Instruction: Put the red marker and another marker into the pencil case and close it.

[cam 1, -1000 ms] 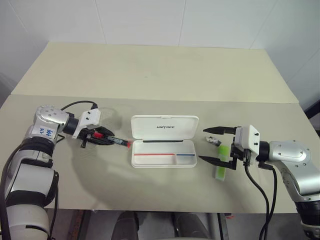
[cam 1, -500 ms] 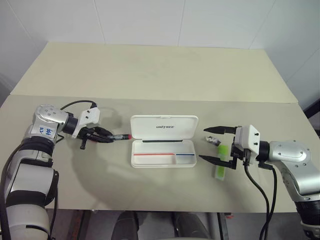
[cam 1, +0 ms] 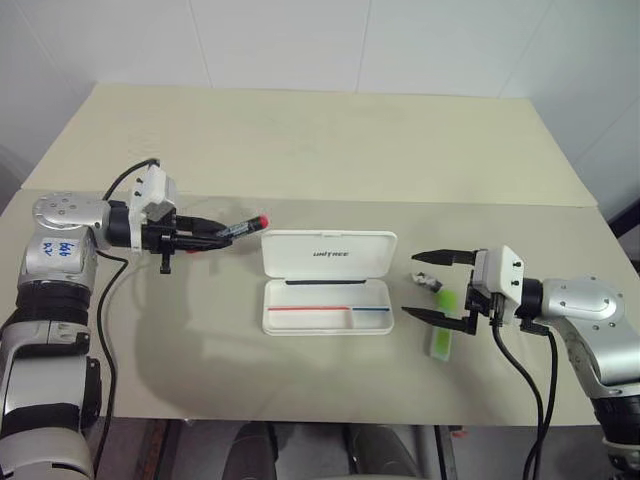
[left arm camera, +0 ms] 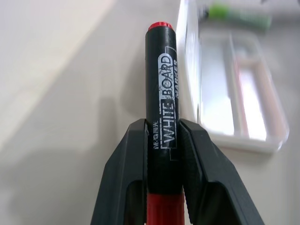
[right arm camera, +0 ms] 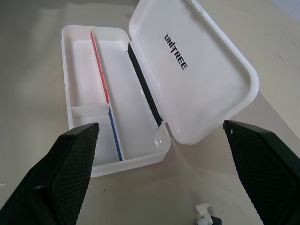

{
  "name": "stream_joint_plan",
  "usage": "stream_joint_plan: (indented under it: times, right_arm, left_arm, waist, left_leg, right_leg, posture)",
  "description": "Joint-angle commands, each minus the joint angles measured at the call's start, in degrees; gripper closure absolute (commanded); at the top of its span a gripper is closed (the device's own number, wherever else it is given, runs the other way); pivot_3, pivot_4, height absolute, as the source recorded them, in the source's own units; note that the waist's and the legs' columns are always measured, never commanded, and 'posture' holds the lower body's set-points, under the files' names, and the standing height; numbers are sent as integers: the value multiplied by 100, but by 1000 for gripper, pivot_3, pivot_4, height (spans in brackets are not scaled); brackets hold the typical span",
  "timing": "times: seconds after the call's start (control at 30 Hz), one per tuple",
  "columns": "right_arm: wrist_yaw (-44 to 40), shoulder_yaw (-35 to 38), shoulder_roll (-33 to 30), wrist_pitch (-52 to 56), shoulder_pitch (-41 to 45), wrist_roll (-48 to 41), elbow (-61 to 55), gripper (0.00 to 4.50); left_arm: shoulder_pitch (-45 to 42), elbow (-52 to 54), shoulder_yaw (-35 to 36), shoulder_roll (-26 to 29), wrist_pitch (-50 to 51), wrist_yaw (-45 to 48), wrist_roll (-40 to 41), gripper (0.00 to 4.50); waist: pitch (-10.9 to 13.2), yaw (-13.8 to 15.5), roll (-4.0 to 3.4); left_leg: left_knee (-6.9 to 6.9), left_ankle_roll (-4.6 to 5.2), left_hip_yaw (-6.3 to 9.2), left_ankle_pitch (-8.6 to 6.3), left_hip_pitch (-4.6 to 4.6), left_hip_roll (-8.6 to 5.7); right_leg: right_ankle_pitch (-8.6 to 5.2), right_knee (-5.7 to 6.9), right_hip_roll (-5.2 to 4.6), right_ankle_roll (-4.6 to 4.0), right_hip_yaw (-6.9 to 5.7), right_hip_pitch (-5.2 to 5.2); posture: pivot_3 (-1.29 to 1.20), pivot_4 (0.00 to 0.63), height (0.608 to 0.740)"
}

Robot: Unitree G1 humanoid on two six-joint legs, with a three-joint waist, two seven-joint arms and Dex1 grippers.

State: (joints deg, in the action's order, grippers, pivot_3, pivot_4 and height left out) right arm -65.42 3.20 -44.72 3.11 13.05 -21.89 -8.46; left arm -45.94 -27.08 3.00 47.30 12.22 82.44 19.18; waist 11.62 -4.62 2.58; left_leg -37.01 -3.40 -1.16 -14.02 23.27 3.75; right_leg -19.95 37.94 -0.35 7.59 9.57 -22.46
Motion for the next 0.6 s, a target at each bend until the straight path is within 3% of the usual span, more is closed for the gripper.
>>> stream_joint_plan:
  times: [0.03, 0.23, 0.37, 0.6]
  right_arm:
    - [-109, 294, -174, -213, 103, -37, 121, 0]
    - [-249, 364, -226, -379, 188, -46, 366, 0]
    - [-353, 339, -194, -491, 267, -73, 490, 0]
    - [-643, 408, -165, -696, 339, -247, 739, 0]
  left_arm:
    - [-119, 743, 500, 218, 621, -268, 486, 3930]
    - [-607, 1244, 573, 292, 1313, -429, 787, 3930]
    - [-828, 1795, -109, 333, 1547, -822, 130, 3930]
    - [-1152, 2171, -655, -291, 1915, -590, 418, 3930]
  waist:
    - [0, 0, 0]
    - [0, 0, 1]
    - [0, 6, 0]
    - [1, 1, 0]
  left_leg:
    - [0, 0, 0, 0, 0, 0]
    - [-1, 0, 1, 0, -1, -1]
    - [-1, 0, 1, 0, 0, -3]
    - [-1, 0, 2, 0, 1, -4]
  right_leg:
    - [0, 0, 0, 0, 0, 1]
    - [0, -1, 2, 1, 0, 2]
    - [1, -6, 1, 2, 0, 4]
    - [2, -9, 2, 5, 2, 5]
  posture:
    - [0, 150, 740]
    - [0, 150, 740]
    - [0, 150, 740]
    - [0, 150, 740]
